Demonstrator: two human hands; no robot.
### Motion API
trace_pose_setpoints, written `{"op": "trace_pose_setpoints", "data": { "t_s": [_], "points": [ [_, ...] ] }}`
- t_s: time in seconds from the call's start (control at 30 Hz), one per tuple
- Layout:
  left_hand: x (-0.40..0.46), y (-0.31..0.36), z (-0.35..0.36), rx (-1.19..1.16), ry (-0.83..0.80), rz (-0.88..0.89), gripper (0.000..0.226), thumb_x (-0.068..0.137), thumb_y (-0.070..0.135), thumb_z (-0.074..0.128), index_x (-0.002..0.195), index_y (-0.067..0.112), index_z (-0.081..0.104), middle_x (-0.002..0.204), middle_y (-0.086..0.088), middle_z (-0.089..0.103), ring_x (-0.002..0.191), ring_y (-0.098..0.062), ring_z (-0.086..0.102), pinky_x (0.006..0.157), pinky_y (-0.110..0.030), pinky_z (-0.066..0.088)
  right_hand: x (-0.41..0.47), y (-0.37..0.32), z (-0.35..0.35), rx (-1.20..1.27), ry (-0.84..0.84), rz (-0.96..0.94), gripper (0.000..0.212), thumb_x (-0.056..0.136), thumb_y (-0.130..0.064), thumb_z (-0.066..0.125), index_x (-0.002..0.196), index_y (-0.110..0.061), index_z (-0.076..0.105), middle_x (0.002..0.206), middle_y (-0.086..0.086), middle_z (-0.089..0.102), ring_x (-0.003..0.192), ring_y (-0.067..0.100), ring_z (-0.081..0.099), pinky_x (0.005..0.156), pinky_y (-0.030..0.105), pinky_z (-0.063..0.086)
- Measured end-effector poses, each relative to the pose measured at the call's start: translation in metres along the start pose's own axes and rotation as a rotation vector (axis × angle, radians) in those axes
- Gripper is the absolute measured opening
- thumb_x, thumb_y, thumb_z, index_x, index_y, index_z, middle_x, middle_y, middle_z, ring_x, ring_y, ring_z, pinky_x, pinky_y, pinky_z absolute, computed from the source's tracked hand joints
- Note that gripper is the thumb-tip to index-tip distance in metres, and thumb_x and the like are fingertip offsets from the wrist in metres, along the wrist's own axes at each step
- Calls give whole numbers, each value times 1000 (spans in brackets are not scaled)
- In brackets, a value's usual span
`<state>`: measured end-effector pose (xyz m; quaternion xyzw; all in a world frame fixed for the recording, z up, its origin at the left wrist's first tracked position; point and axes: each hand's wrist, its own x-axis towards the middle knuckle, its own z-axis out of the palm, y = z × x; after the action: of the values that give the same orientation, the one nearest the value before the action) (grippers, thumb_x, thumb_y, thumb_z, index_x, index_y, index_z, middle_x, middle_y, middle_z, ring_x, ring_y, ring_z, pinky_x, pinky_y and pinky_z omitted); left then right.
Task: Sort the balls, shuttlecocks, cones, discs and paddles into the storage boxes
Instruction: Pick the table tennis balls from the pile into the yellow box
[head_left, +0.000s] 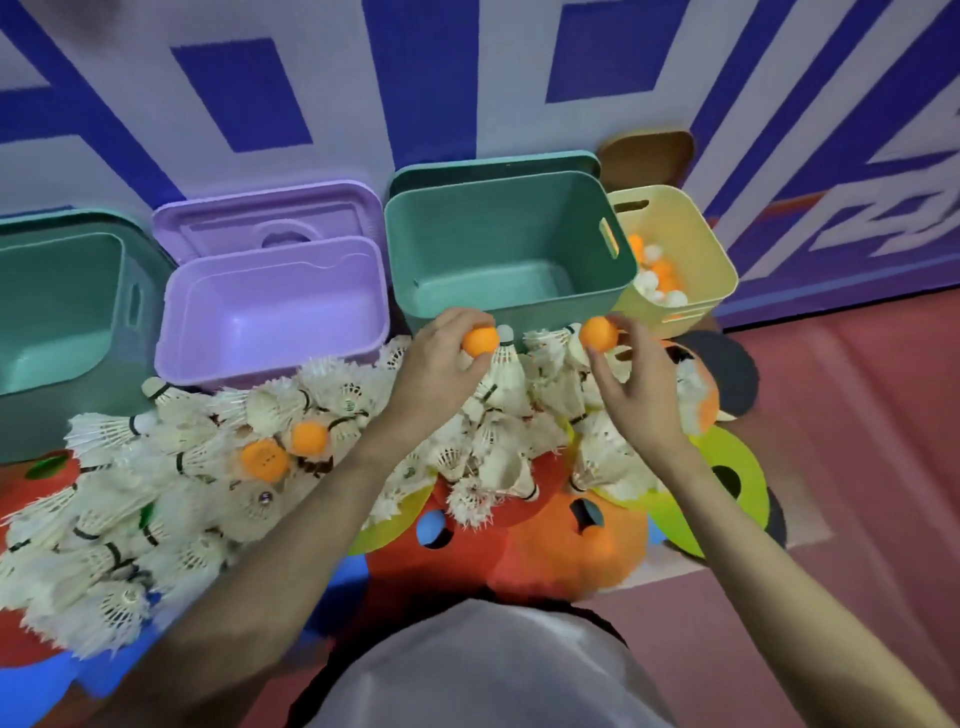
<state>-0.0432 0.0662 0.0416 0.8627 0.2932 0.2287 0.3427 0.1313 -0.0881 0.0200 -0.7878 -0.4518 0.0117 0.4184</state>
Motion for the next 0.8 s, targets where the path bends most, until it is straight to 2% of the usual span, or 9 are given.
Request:
{"op": "trace_pose_setpoints", "data": {
  "t_s": [0.1, 0.2, 0.3, 0.4, 0.6, 0.8],
  "points": [
    [42, 36, 39, -9, -22, 61, 32, 82, 6, 68, 114, 9, 65, 115, -6, 64, 104, -24, 59, 90, -38, 50, 21, 38, -25, -19, 103, 105, 35, 95, -23, 57, 125, -7, 50, 113, 9, 57, 92, 15, 53, 78, 22, 40],
    [87, 69, 76, -19, -66, 139, 32, 83, 8, 67, 115, 10, 64, 117, -5, 64, 106, -23, 59, 90, -39, 49, 48, 79, -44, -91, 123, 185, 39, 95, -26, 56, 129, -9, 50, 116, 12, 55, 97, 26, 58, 80, 36, 48],
    [130, 95, 108, 3, -99, 195, 33, 84, 10, 66, 117, 10, 64, 118, -5, 63, 108, -22, 58, 91, -33, 46, 77, 109, -58, -159, 103, 243, 41, 96, -27, 54, 133, -10, 51, 118, 16, 55, 101, 31, 57, 82, 32, 41],
    [166, 110, 133, 10, -123, 218, 35, 83, 8, 68, 118, 9, 63, 119, -7, 63, 109, -23, 58, 91, -32, 46, 102, 125, -67, -172, 93, 259, 43, 96, -26, 53, 136, -11, 49, 124, 14, 54, 108, 27, 55, 88, 36, 44],
    [209, 104, 163, 85, -210, 180, 42, 86, 14, 66, 127, 7, 58, 129, -11, 60, 119, -26, 55, 99, -36, 44, 132, 145, -66, -234, -40, 301, 48, 96, -28, 55, 138, -7, 45, 131, 17, 54, 118, 33, 51, 98, 47, 44],
    [181, 78, 137, 91, -134, 158, 32, 90, 13, 61, 121, 9, 61, 122, -8, 60, 114, -24, 55, 96, -40, 46, 116, 129, -53, -211, -128, 226, 41, 95, -26, 56, 130, -3, 52, 126, 19, 54, 114, 35, 53, 92, 47, 46]
  ]
}}
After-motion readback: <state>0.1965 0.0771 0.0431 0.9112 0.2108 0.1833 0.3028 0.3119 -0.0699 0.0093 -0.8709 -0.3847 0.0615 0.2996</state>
